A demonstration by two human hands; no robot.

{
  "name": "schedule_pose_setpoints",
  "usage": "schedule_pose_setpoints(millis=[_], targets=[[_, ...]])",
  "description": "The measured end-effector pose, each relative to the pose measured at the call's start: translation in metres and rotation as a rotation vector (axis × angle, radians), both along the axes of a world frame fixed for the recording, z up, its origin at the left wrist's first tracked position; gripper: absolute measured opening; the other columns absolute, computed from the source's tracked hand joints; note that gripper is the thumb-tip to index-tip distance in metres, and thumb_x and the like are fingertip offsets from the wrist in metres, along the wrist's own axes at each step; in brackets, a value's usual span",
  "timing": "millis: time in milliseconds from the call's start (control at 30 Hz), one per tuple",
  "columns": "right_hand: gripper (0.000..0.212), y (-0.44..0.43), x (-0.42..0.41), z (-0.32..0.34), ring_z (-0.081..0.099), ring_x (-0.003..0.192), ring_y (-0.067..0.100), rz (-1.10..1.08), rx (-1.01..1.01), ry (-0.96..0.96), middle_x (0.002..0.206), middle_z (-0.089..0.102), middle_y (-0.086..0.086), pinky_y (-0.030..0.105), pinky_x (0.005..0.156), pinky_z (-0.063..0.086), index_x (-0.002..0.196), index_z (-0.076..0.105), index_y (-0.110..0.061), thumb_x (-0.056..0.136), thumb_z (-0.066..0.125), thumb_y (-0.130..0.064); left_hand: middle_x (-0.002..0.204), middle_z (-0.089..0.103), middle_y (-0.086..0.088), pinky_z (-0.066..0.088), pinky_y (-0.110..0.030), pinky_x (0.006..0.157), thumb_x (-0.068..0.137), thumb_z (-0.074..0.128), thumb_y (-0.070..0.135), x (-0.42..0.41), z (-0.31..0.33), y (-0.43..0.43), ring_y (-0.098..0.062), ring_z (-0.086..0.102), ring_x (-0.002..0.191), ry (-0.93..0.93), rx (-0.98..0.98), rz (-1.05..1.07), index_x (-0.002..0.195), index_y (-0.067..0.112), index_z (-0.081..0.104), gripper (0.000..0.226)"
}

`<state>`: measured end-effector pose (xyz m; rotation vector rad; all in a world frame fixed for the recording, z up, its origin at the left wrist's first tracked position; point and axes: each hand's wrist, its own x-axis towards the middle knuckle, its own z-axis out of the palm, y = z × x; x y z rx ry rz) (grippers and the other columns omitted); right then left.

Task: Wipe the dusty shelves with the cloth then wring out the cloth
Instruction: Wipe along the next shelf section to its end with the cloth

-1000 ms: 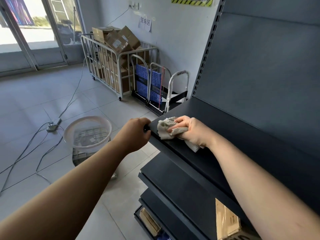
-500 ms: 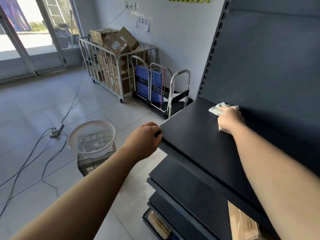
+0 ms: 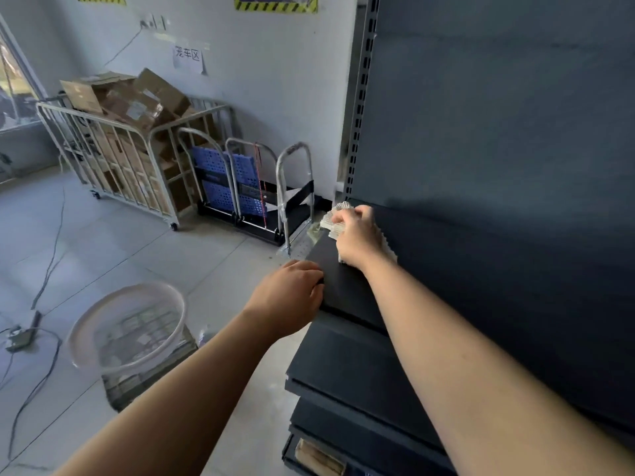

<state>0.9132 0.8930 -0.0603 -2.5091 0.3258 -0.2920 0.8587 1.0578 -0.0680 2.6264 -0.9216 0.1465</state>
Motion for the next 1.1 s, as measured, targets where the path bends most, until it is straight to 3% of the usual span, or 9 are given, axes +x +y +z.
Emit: schedule_pose_setpoints(millis=[100, 367, 567, 667, 767, 833, 967, 1100], targets=[[0.039, -0.005, 0.012, -0.002, 0.048, 0.117, 0.036, -0.017, -0.012, 0.026, 0.139, 0.039, 0.008, 0.039, 0.104, 0.037, 0.116, 0.063, -0.019, 0.083, 0.046, -0.006, 0.113, 0.065, 0.002, 0.048, -0.034, 0.092, 0.090, 0.041, 0.026, 0.012, 0.000, -0.003, -0.020, 0.057, 0.108, -0.008, 0.017, -0.050, 0.096, 0.014, 0.066, 0.028], [0.042, -0.043, 0.015, -0.003, 0.044, 0.124, 0.034, -0.218, -0.069, 0.041, 0.142, 0.037, 0.004, 0.041, 0.108, 0.033, 0.126, 0.057, -0.023, 0.086, 0.045, -0.015, 0.116, 0.066, 0.003, 0.050, -0.031, 0.088, 0.088, 0.040, 0.028, 0.024, 0.000, -0.020, -0.021, 0.058, 0.109, -0.015, -0.011, -0.091, 0.100, 0.015, 0.068, 0.033], [0.051, -0.112, -0.032, -0.010, 0.044, 0.126, 0.030, -0.539, 0.122, 0.041, 0.141, 0.040, -0.004, 0.040, 0.107, 0.033, 0.131, 0.047, -0.031, 0.081, 0.041, -0.039, 0.119, 0.065, 0.001, 0.050, -0.032, 0.090, 0.090, 0.047, 0.023, 0.024, 0.000, -0.022, -0.023, 0.058, 0.111, -0.002, -0.030, -0.090, 0.106, 0.016, 0.069, 0.028], [0.061, -0.143, -0.076, -0.012, 0.035, 0.135, 0.030, -0.685, 0.118, 0.059, 0.147, 0.034, 0.002, 0.044, 0.113, 0.027, 0.134, 0.047, -0.035, 0.075, 0.040, -0.050, 0.118, 0.066, 0.000, 0.050, -0.032, 0.088, 0.090, 0.048, 0.022, 0.023, -0.001, -0.021, -0.024, 0.058, 0.110, -0.007, -0.057, -0.084, 0.106, 0.015, 0.069, 0.027], [0.047, -0.145, -0.123, -0.001, 0.012, 0.146, 0.029, -0.759, 0.058, 0.106, 0.157, 0.017, 0.005, 0.046, 0.119, 0.012, 0.137, 0.043, -0.037, 0.090, 0.041, -0.033, 0.115, 0.067, -0.003, 0.051, -0.036, 0.087, 0.091, 0.047, 0.021, 0.022, -0.001, -0.020, -0.027, 0.058, 0.108, -0.009, -0.059, -0.099, 0.103, 0.013, 0.069, 0.027], [0.049, -0.130, -0.149, 0.008, 0.005, 0.147, 0.029, -0.804, 0.087, 0.106, 0.160, 0.007, 0.004, 0.048, 0.119, 0.007, 0.144, 0.034, -0.027, 0.095, 0.039, -0.029, 0.114, 0.067, -0.004, 0.050, -0.038, 0.088, 0.091, 0.044, 0.020, 0.022, -0.001, -0.020, -0.029, 0.058, 0.108, -0.003, -0.039, -0.115, 0.100, 0.011, 0.069, 0.028], [0.043, -0.072, -0.169, 0.017, 0.013, 0.145, 0.031, -0.751, 0.050, 0.072, 0.158, 0.015, 0.006, 0.049, 0.118, 0.011, 0.139, 0.040, -0.020, 0.097, 0.039, -0.028, 0.115, 0.065, -0.006, 0.050, -0.040, 0.088, 0.092, 0.043, 0.019, 0.017, -0.005, -0.011, -0.030, 0.056, 0.108, 0.009, -0.053, -0.118, 0.098, 0.009, 0.068, 0.027], [0.041, -0.013, -0.151, -0.009, 0.009, 0.146, 0.031, -0.500, -0.145, 0.114, 0.158, 0.014, 0.012, 0.049, 0.118, 0.009, 0.134, 0.047, -0.031, 0.096, 0.033, -0.035, 0.116, 0.063, -0.008, 0.048, -0.041, 0.090, 0.091, 0.044, 0.015, 0.006, -0.009, 0.001, -0.033, 0.054, 0.108, 0.019, -0.090, -0.102, 0.099, 0.005, 0.066, 0.026]])
